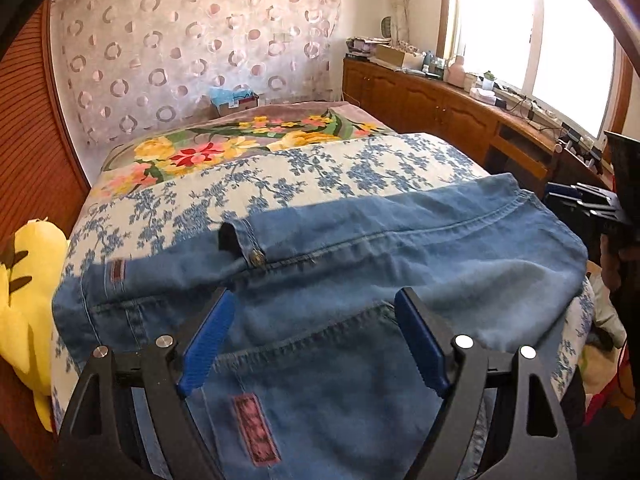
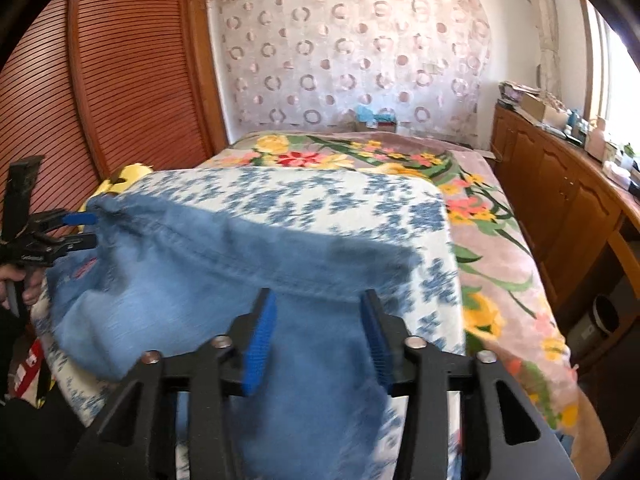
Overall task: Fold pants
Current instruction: 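Close the left tool on the waistband while the right tool grips the hem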
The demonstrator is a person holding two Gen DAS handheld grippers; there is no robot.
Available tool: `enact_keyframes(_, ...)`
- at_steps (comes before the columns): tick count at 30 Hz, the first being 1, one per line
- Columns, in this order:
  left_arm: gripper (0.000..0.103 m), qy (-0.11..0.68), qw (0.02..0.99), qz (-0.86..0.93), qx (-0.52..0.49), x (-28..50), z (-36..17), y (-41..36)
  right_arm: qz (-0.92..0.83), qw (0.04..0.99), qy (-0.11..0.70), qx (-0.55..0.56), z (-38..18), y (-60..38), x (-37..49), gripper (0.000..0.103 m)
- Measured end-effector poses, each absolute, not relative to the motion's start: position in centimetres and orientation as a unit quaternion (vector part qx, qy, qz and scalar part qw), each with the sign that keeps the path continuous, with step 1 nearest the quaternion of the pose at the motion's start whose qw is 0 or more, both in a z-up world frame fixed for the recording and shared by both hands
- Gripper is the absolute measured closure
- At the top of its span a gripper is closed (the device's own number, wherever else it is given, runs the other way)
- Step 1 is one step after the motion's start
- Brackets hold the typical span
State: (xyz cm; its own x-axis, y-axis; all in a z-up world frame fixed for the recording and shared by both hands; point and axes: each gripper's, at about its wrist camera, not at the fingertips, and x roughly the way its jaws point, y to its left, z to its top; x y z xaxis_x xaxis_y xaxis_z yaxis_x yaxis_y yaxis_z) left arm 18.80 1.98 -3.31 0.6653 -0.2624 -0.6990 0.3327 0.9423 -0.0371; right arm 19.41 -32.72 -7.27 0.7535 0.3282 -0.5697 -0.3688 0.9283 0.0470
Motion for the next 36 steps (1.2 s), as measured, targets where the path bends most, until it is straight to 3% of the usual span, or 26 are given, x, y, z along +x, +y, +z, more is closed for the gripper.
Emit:
enact_keyframes(9, 0.022, 0.398, 0.902, -0.151, 0.072, 23.1, -4.2, 3.8, 0.161, 0.93, 0.329, -0.028, -8.1, -33.6, 25.5, 0.054)
enact_keyframes(15, 0.045, 0.417, 0.891, -0.161, 0.078, 25.2, -5.9, 4.1, 0.175, 0.92, 0.351, -0.016, -9.2, -33.6, 27.3, 0.054)
enact_keyframes(16, 0.06, 0.419, 0.889, -0.165, 0.077, 25.4, -6.1, 4.1, 0.179, 0.917, 0.356, -0.015, -9.4, -33.4, 27.5, 0.054)
enact_keyframes(18, 0.071, 0.425, 0.885, -0.173, 0.079, 25.6, -6.5, 3.8, 0.187, 0.912, 0.364, -0.012, -9.6, -33.5, 27.8, 0.055)
enact_keyframes(20, 0.086, 0.421, 0.885, -0.178, 0.088, 25.1, -6.4, 3.3, 0.188, 0.912, 0.365, -0.01, -9.6, -33.8, 28.0, 0.075)
enact_keyframes(21, 0.089, 0.418, 0.886, -0.177, 0.092, 24.9, -6.2, 3.2, 0.191, 0.912, 0.363, -0.012, -9.5, -33.9, 27.9, 0.091)
enact_keyframes(22, 0.092, 0.415, 0.888, -0.178, 0.093, 24.6, -5.9, 3.1, 0.194, 0.914, 0.357, -0.014, -9.2, -34.0, 27.8, 0.095)
enact_keyframes(29, 0.094, 0.357, 0.917, -0.163, 0.063, 24.6, -1.5, 4.3, 0.179, 0.945, 0.272, -0.01, -4.8, -34.3, 26.3, 0.1)
enact_keyframes(36, 0.094, 0.365, 0.919, -0.134, 0.06, 27.7, -1.7, 4.4, 0.15, 0.944, 0.29, -0.047, -4.8, -32.5, 29.4, 0.1)
